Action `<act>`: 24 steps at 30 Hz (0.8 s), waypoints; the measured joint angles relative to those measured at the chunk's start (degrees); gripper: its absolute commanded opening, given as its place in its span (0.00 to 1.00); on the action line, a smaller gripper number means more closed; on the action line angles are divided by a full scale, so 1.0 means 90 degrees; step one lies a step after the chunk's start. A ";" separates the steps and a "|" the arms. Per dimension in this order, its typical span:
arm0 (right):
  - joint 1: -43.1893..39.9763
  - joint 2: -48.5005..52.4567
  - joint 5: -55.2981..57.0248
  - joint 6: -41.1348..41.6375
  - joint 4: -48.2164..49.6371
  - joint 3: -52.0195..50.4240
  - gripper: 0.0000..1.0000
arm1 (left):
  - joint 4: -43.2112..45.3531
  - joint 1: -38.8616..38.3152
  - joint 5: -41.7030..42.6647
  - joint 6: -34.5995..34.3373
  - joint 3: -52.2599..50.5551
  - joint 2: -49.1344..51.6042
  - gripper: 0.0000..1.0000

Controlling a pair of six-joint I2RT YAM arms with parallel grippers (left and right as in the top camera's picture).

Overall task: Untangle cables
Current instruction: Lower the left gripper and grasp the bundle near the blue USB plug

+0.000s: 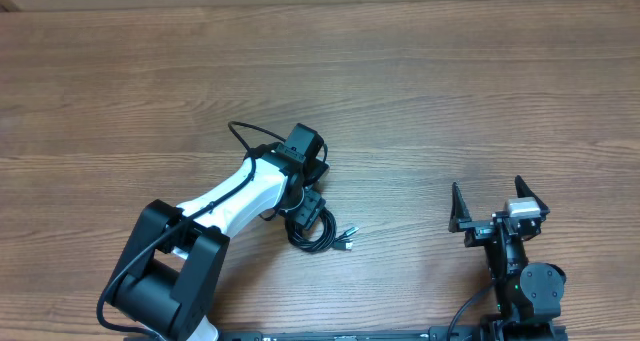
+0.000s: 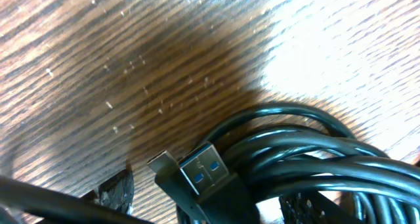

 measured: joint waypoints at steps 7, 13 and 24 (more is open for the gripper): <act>0.0000 0.0000 0.0000 0.0000 0.0000 0.0000 1.00 | 0.0087 0.0000 0.0068 -0.0158 0.0000 0.0000 0.60; 0.0000 0.0000 0.0000 0.0005 0.0002 0.0000 1.00 | 0.0204 0.0000 0.0163 -0.0236 -0.0010 0.0000 0.52; 0.0000 0.0000 -0.0002 0.0002 0.0000 0.0000 1.00 | 0.0262 0.0000 0.0228 -0.0299 -0.0032 0.0000 0.27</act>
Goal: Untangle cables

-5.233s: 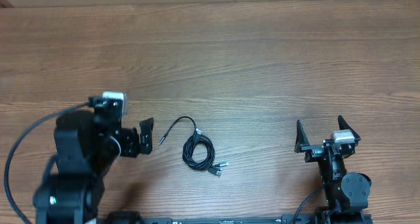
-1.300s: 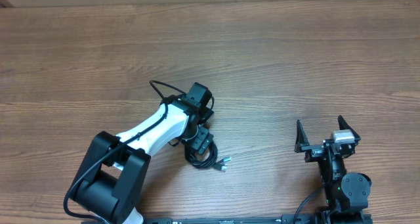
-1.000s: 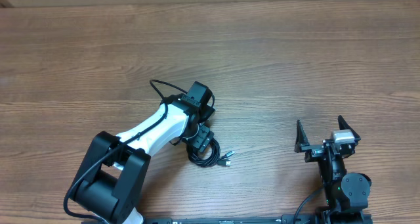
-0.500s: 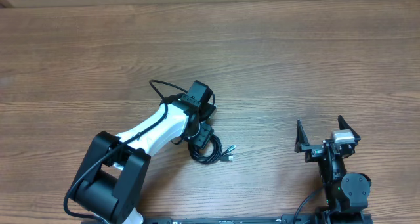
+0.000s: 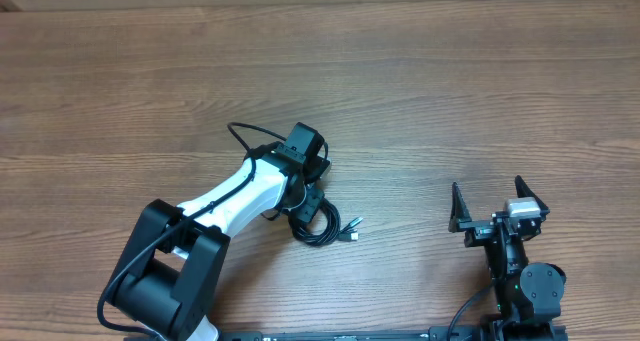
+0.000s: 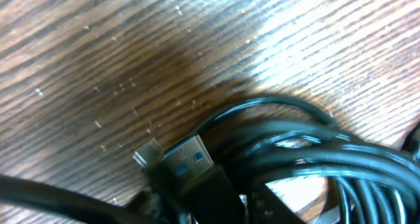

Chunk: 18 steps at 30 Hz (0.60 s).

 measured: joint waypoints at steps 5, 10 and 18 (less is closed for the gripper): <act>0.0000 0.0000 0.0002 0.0000 0.0002 0.0000 1.00 | 0.0010 0.0000 0.0032 -0.0194 -0.0007 0.0000 0.07; -0.0002 0.0000 0.0000 0.0002 0.0000 0.0000 1.00 | 0.0029 0.0000 0.0053 -0.0566 -0.0010 0.0000 0.04; 0.0000 -0.0002 0.0002 -0.0002 0.0002 0.0000 1.00 | 0.0034 0.0000 0.0102 -0.1129 -0.0015 0.0000 0.04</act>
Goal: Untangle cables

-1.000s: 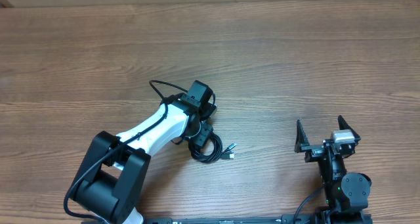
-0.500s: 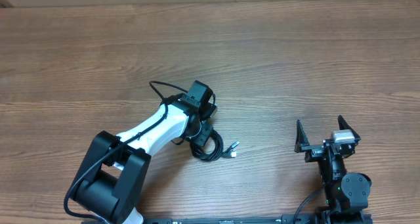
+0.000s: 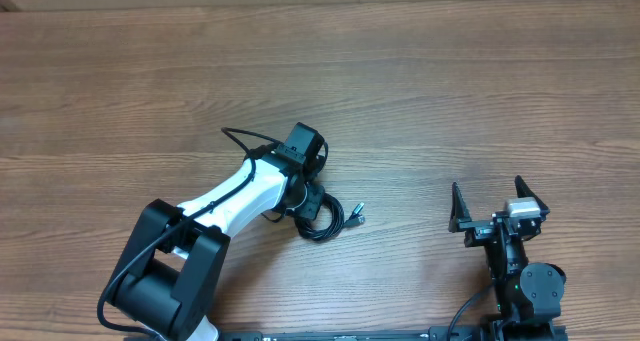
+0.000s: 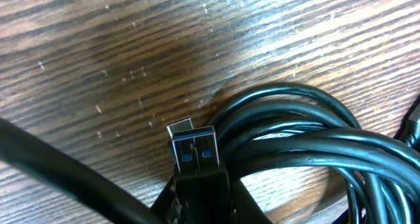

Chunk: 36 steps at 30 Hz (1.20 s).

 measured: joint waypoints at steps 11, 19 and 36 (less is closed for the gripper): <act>0.0000 0.0002 -0.0002 0.0002 -0.0002 0.0000 1.00 | -0.0245 -0.0056 -0.0019 -0.0420 -0.0143 -0.0979 0.04; 0.0000 0.0002 -0.0002 0.0002 0.0000 0.0000 1.00 | -0.0289 -0.0056 -0.0058 -0.0806 -0.0143 -0.2667 0.04; 0.0000 0.0002 -0.0073 0.0068 0.0007 0.0000 1.00 | 0.0240 -0.0061 -0.0393 -0.2523 -0.0143 -0.4384 0.04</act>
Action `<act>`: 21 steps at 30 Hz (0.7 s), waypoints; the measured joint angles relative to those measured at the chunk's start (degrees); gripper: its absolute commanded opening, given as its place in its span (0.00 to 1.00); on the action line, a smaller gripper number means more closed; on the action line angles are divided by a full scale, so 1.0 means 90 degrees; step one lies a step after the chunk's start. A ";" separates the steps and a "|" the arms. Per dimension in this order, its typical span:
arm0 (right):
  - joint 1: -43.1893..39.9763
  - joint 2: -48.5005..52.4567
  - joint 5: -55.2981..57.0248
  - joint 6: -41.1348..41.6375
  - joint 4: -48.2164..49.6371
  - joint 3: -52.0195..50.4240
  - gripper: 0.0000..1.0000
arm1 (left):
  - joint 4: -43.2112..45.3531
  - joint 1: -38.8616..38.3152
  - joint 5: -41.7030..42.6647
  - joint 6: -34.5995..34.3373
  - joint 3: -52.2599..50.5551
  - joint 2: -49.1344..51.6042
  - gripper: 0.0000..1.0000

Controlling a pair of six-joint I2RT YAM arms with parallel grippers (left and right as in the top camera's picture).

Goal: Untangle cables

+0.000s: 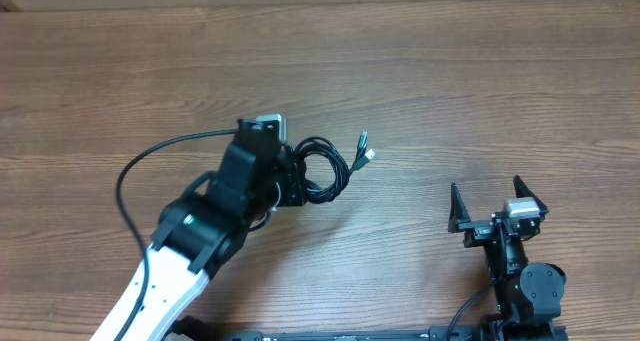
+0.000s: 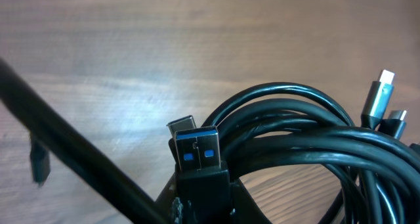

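A coil of black cables (image 1: 325,171) hangs from my left gripper (image 1: 288,184), left of the table's middle. In the left wrist view that gripper (image 2: 203,201) is shut on a black USB plug with a blue insert (image 2: 197,152), and the coil (image 2: 295,142) loops off to the right. Two loose plug ends (image 1: 365,146) stick out at the coil's far right, silver-tipped in the wrist view (image 2: 380,92). The table under the coil is blurred, so the coil looks raised. My right gripper (image 1: 492,203) stands open near the front right, far from the cables.
The left arm's own black lead (image 1: 160,151) arcs out to the left of its wrist and crosses the wrist view (image 2: 72,145). The wooden table (image 1: 450,71) bears nothing else in view.
My left arm has changed pose and carried the cable coil farther from the front edge, off the table surface. The loose plug ends now point away at the upper right. The right arm has not moved.
My left gripper was low on the coil near the table's front middle, the blue USB plug at its fingers. Over the following moments the coil shifted slightly right on the table, with the plug between the fingers. Now the coil is held higher and farther back.
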 measured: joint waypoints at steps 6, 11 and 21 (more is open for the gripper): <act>-0.0002 -0.0002 -0.0384 0.1219 -0.0044 0.0000 1.00 | 0.0396 0.0000 -0.0080 -0.0503 0.0000 -0.0559 0.04; -0.0002 0.0000 -0.1569 0.2431 -0.0294 0.0102 1.00 | 0.0658 0.0000 -0.0129 -0.1462 0.0000 -0.0644 0.04; -0.0002 -0.0005 -0.2548 0.2749 -0.2514 0.2018 1.00 | 0.0330 0.0000 -0.0141 -0.3978 -0.0002 -0.0641 0.04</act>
